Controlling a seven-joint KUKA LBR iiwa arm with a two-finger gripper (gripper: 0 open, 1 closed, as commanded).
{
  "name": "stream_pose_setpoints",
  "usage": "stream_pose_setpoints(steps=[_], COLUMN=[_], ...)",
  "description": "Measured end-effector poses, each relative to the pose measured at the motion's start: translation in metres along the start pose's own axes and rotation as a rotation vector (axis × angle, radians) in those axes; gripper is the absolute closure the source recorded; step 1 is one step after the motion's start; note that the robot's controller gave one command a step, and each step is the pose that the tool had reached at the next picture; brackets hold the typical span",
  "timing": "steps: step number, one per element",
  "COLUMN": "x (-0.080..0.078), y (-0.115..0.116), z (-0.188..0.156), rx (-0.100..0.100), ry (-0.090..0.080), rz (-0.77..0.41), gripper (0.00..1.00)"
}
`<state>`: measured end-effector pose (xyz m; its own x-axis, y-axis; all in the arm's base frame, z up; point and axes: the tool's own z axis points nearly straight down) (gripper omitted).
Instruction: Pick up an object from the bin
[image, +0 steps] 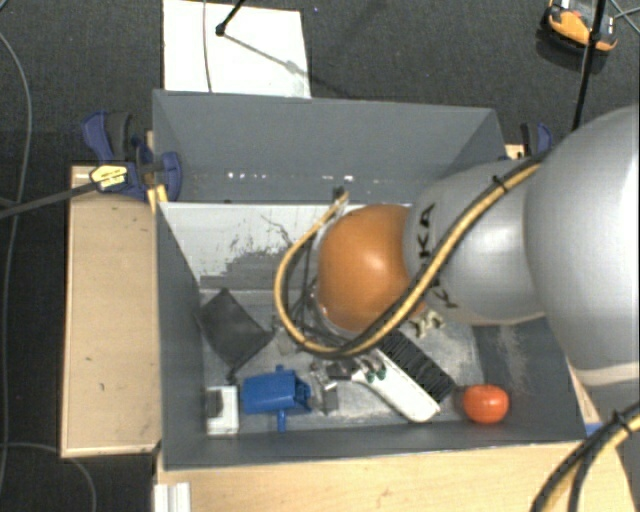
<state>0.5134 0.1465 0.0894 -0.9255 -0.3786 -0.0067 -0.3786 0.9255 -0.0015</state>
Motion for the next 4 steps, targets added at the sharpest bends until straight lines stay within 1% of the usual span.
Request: stream_pose_setpoints(steps=[1, 2, 3, 4], x=[0.000, 0.001, 0.001, 0.014], y=[0.010, 0.017, 0.017, 0.028], z=[0.018, 0.018, 0.018, -0.144], rx=[-0.002, 0.002, 0.002, 0.002], ry=[0.000, -0.003, -0.003, -0.008], rz=[-0.006, -0.251, -0.249, -0.194], gripper=[0.00, 1.00, 1.00, 1.00])
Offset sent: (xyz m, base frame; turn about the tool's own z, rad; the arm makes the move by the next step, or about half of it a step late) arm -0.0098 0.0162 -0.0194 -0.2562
